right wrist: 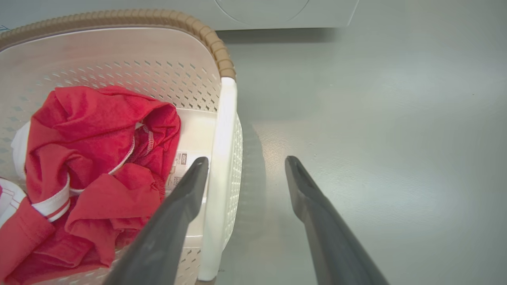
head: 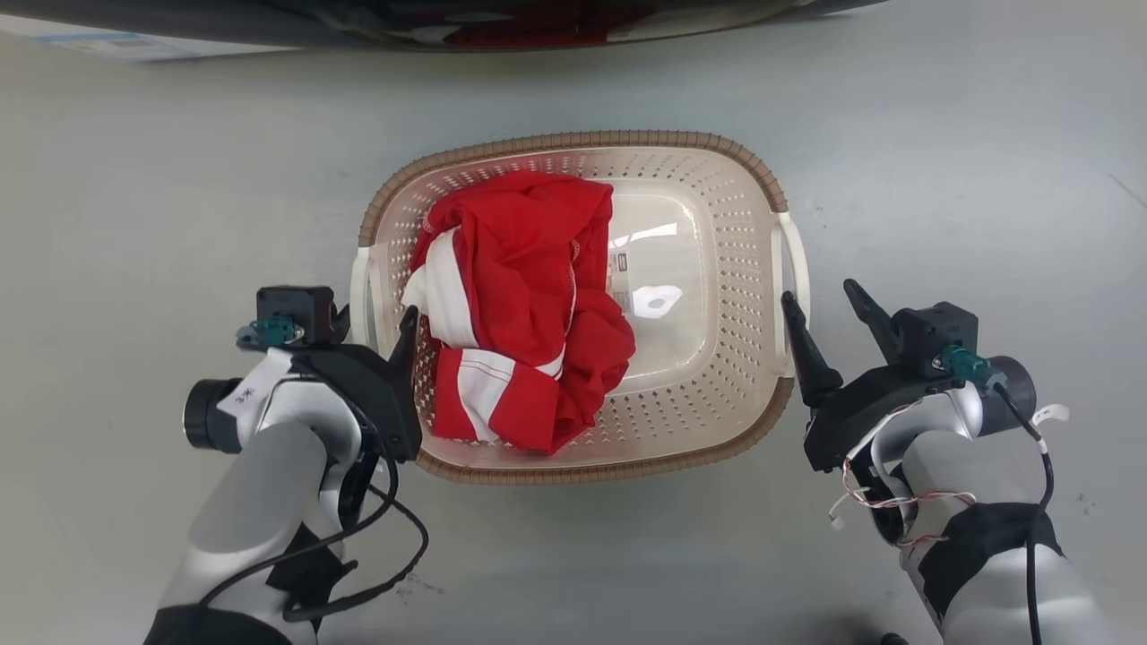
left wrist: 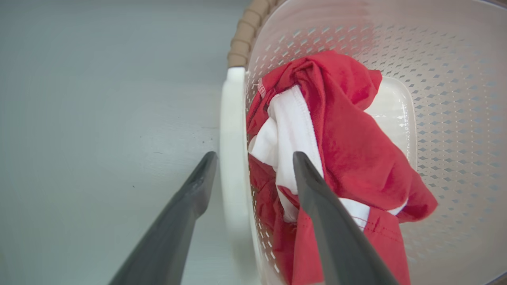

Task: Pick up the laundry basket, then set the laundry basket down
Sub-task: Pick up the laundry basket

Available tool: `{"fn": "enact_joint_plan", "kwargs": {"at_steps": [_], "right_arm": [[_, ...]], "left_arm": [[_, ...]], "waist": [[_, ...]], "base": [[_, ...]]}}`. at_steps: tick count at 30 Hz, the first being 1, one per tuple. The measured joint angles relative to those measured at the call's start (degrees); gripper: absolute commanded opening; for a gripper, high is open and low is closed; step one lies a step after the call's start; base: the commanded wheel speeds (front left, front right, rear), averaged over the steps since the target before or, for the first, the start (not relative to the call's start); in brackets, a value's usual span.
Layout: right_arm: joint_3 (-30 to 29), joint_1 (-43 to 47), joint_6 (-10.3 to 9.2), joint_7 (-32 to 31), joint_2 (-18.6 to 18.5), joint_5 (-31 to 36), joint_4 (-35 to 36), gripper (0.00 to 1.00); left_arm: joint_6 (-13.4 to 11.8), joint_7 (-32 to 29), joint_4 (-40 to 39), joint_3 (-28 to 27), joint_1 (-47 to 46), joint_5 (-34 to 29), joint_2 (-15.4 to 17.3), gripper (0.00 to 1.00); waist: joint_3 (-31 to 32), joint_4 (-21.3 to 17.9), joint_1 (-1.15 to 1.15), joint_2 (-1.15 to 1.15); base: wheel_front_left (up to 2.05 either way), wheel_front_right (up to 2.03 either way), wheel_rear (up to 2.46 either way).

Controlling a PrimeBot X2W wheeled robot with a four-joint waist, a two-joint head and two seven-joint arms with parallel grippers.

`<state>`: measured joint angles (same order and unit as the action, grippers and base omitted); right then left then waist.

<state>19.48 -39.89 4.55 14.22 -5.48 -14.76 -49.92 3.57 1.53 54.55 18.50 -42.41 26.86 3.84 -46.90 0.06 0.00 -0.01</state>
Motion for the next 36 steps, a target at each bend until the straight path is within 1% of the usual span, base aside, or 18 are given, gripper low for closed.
{"fn": "enact_joint_plan", "kwargs": {"at_steps": [5,6,7,10,21,26,31,33,36], "right_arm": [[0.0,-1.7,0.08,0.0,0.0,0.0,-1.3,1.0],[0.3,-2.0,0.09,0.1,0.0,0.1,-1.6,0.65],[0.5,-2.3,0.31,0.1,0.0,0.1,-2.0,0.0],[0.8,-3.1,0.99,0.1,0.3,0.1,-2.7,0.0],[0.3,-4.1,1.51,0.3,0.5,-0.5,-6.0,0.0],[0.1,-4.2,2.01,0.3,0.5,-0.9,-7.4,0.0],[-0.1,-4.2,2.03,0.3,0.8,-1.6,-8.7,0.0],[-0.2,-4.2,2.11,0.3,0.9,-2.3,-9.5,0.0],[-0.2,-4.2,2.52,0.3,1.0,-2.6,-10.8,0.0]], "left_arm": [[0.5,0.0,2.1,0.0,-2.1,0.4,-0.5,1.0],[0.5,0.0,2.4,0.0,-2.5,0.4,-0.5,0.53],[0.5,0.0,2.8,-0.1,-2.9,0.6,-0.6,0.0],[0.7,0.2,3.9,0.1,-3.4,0.8,-0.7,0.0],[2.0,1.1,7.6,0.4,-4.5,1.5,-2.0,0.0],[2.0,1.4,9.3,0.9,-5.2,1.5,-2.3,0.0],[2.1,1.7,10.8,1.2,-5.6,1.6,-2.6,0.0],[2.5,1.6,11.7,1.3,-5.7,1.8,-2.8,0.0],[2.5,1.5,12.7,1.5,-5.7,2.1,-3.1,0.0]], "waist": [[-1.2,0.4,0.0,0.0],[-1.3,0.5,0.0,0.0],[-1.5,0.7,0.0,0.0],[-1.7,0.9,0.0,0.0],[-0.8,1.1,0.0,0.01],[0.5,1.0,0.0,0.01],[2.4,1.0,0.0,0.01],[3.2,1.1,0.0,0.01],[4.6,1.2,0.0,0.01]], "base": [[0.0,0.0,0.0],[0.0,0.0,0.0],[0.0,0.0,0.0],[0.0,0.0,0.0],[0.0,0.0,0.0],[0.0,0.0,0.0],[0.0,0.0,0.0],[0.0,0.0,0.0],[0.0,0.0,0.0]]}}
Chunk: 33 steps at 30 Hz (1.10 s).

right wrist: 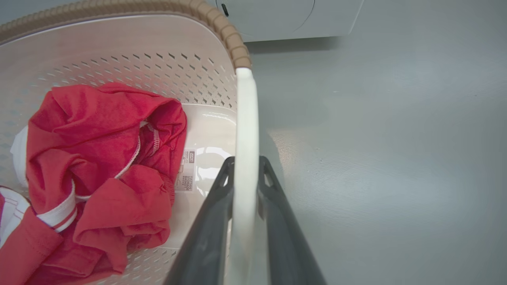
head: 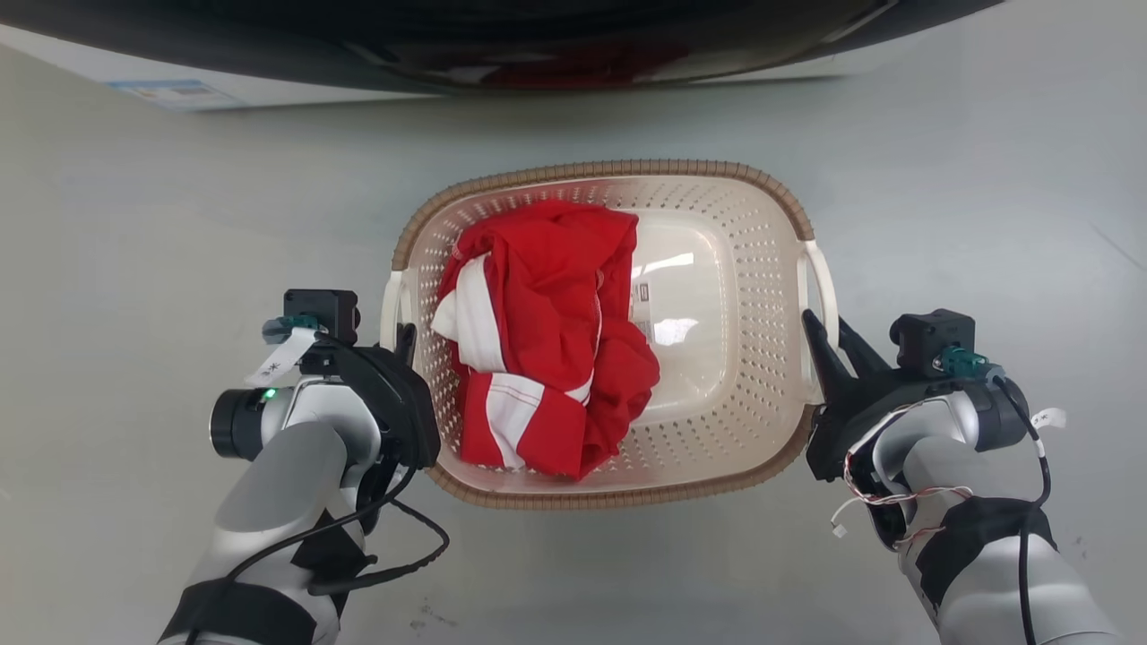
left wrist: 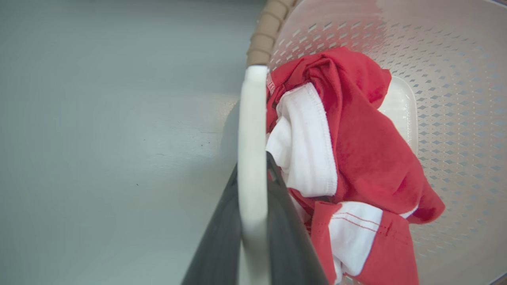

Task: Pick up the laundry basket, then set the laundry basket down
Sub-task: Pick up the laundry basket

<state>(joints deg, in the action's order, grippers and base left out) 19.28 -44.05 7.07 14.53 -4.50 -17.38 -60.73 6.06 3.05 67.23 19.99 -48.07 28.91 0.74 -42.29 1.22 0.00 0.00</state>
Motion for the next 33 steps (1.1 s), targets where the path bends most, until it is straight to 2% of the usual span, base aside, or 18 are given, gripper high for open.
{"fn": "enact_joint_plan", "kwargs": {"at_steps": [9,20,33], "right_arm": [[0.2,0.1,0.11,-0.1,0.7,-0.8,-4.5,0.0],[0.5,2.1,0.6,-3.1,1.9,-2.4,-9.8,0.0],[1.2,5.1,0.76,-7.1,2.4,-4.6,-11.4,0.0]], "left_arm": [[0.5,-2.5,3.0,0.2,0.1,2.4,-0.8,0.0],[1.0,-7.4,3.8,2.3,3.8,6.8,-0.8,0.0],[1.0,-13.6,4.3,3.9,7.5,10.9,-0.7,0.0]], "waist": [[5.0,0.2,0.0,0.0],[12.7,0.4,-0.01,0.0],[21.6,0.2,-0.01,0.0]], "base": [[0.0,0.0,0.0],[0.0,0.0,0.0],[0.0,0.0,0.0]]}}
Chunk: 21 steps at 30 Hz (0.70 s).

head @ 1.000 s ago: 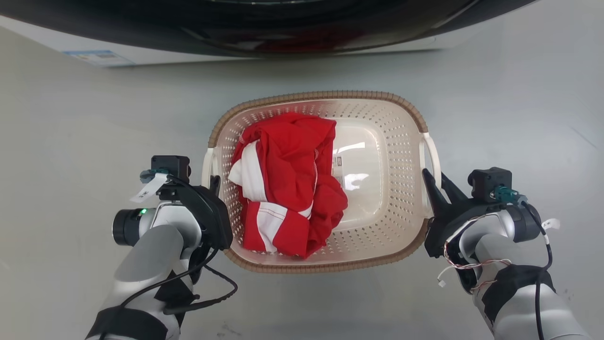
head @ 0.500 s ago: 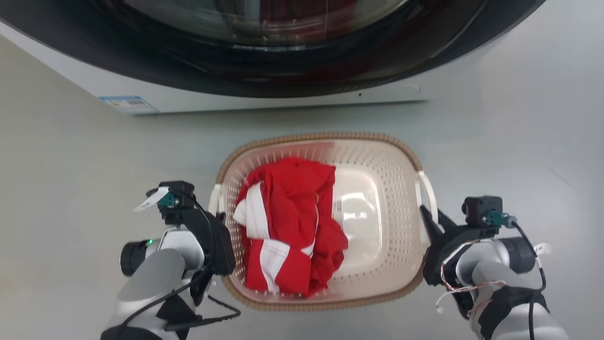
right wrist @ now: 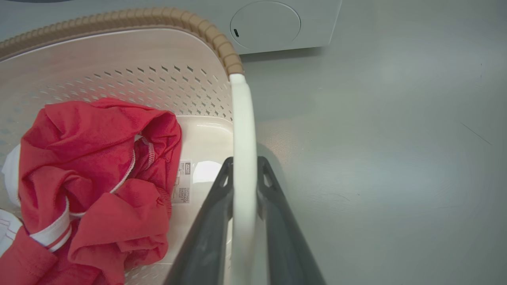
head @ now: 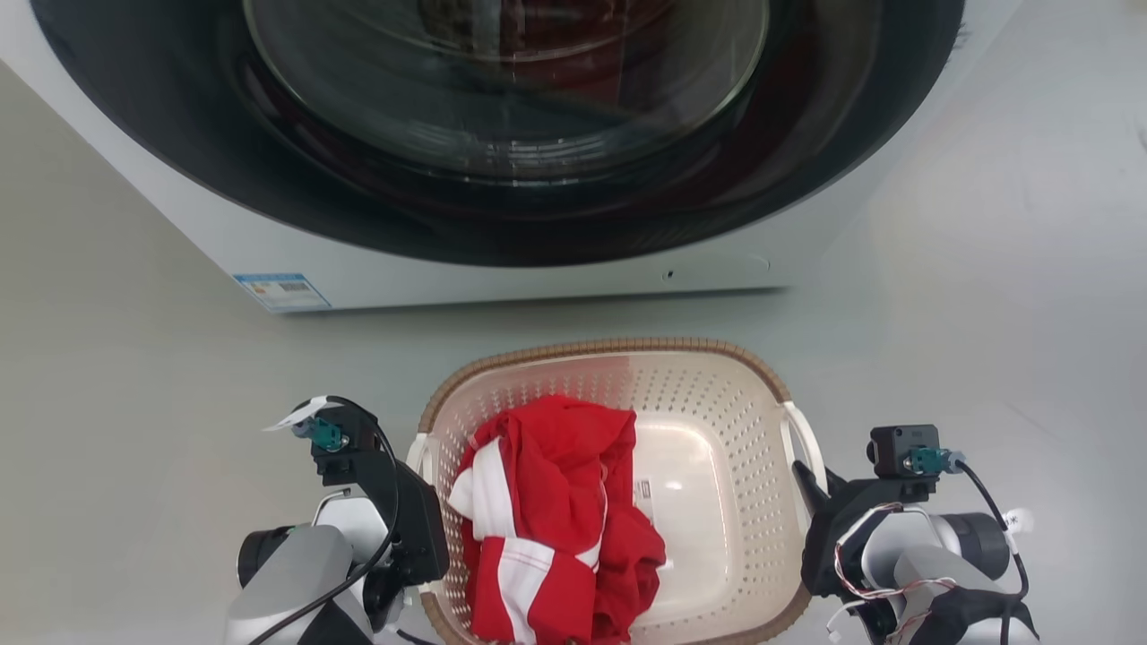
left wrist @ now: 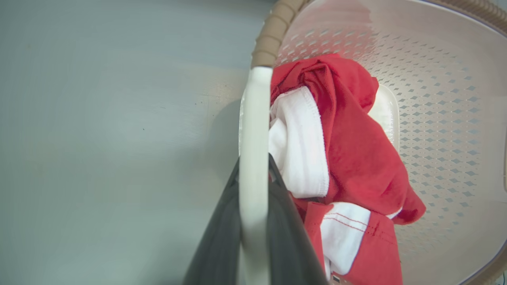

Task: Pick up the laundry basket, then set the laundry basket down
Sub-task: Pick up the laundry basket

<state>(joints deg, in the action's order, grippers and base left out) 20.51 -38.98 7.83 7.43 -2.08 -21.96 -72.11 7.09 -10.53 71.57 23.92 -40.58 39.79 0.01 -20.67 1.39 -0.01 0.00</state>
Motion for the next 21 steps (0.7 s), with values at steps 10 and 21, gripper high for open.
{"fn": "enact_joint_plan", "kwargs": {"at_steps": [10,21], "right_arm": [[0.5,2.2,0.01,-3.4,0.2,-2.4,-0.4,0.0],[1.1,6.0,0.01,-7.0,0.5,-4.4,-0.7,0.0]], "left_arm": [[0.1,-6.2,0.7,0.9,1.3,2.4,0.0,0.0],[0.3,-10.4,1.6,1.1,3.3,3.5,0.0,0.0]], "waist": [[7.1,0.3,0.0,0.0],[14.6,0.7,0.0,0.0]], "base": [[0.0,0.0,0.0],[0.0,0.0,0.0]]}}
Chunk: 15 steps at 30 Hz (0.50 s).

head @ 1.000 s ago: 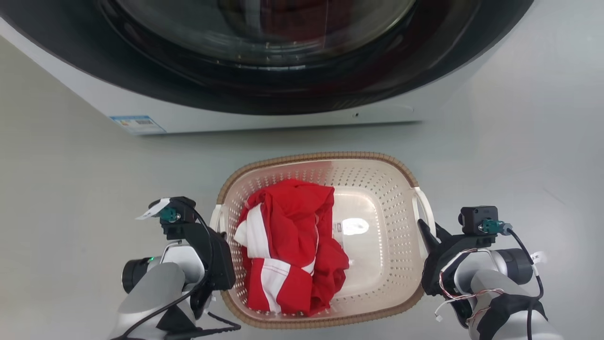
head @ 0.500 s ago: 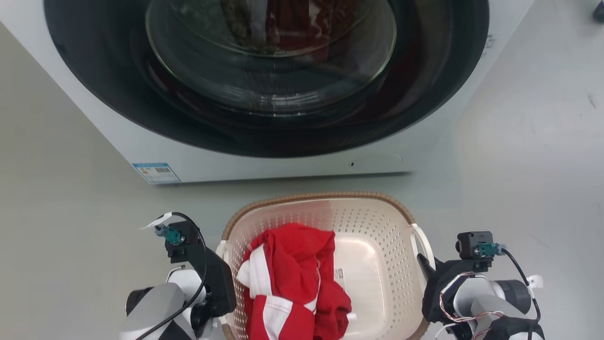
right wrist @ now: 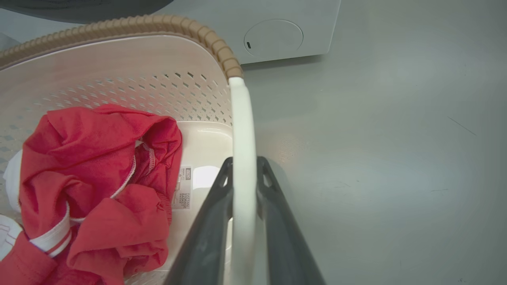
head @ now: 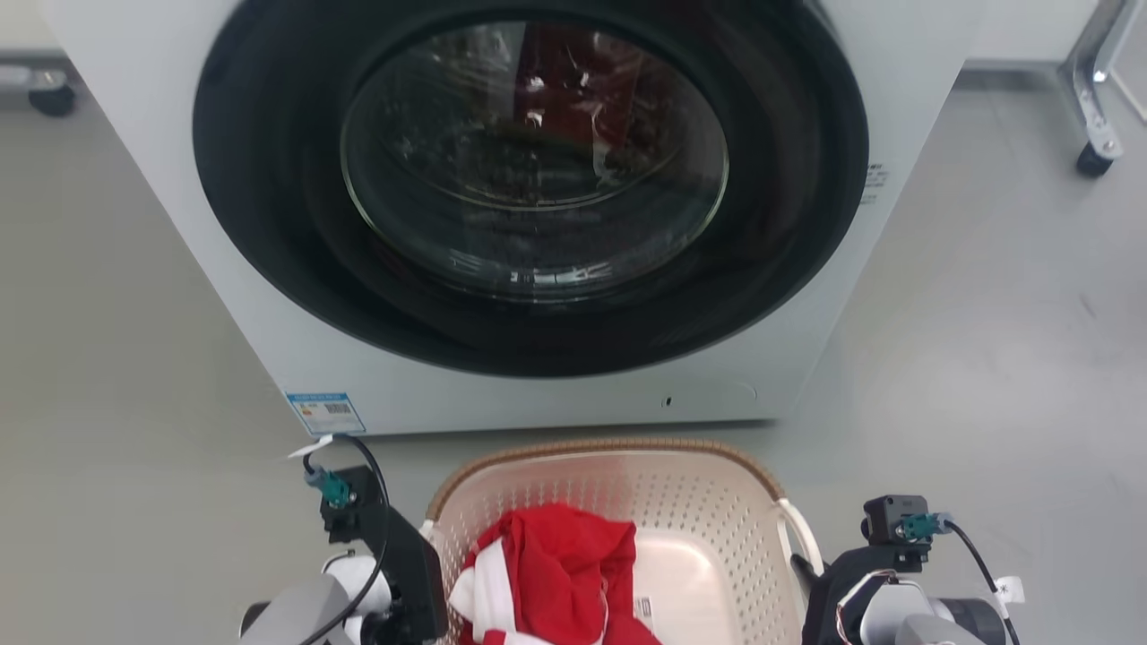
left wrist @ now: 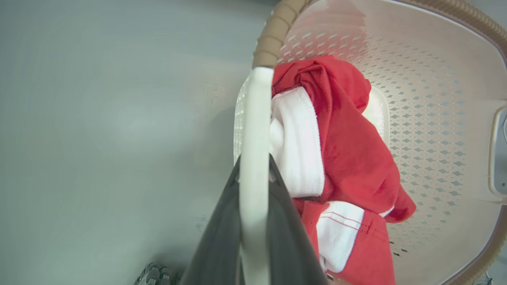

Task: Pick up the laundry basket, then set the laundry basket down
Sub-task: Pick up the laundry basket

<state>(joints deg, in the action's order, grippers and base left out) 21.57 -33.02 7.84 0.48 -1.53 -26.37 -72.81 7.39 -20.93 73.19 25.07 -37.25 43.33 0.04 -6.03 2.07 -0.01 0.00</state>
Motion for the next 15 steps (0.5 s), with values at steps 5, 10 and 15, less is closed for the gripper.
{"fn": "enact_joint_plan", "kwargs": {"at_steps": [5,10,15], "right_arm": [[0.4,1.9,0.0,-2.0,0.1,-1.0,-0.1,0.0],[0.3,2.4,0.01,-3.4,0.3,-2.0,-0.3,0.0],[0.5,3.1,0.01,-4.6,0.3,-2.5,-0.3,0.0]], "left_arm": [[0.0,-1.3,0.4,0.0,2.2,0.6,0.0,0.0],[0.0,-2.2,0.5,0.0,2.7,2.0,0.0,0.0],[0.0,-2.7,0.5,0.1,3.4,2.3,0.1,0.0]], "waist": [[3.0,0.1,0.0,0.0],[5.3,0.0,0.0,0.0],[7.0,-0.3,0.0,0.0]], "base": [[0.0,0.0,0.0],[0.0,0.0,0.0],[0.0,0.0,0.0]]}}
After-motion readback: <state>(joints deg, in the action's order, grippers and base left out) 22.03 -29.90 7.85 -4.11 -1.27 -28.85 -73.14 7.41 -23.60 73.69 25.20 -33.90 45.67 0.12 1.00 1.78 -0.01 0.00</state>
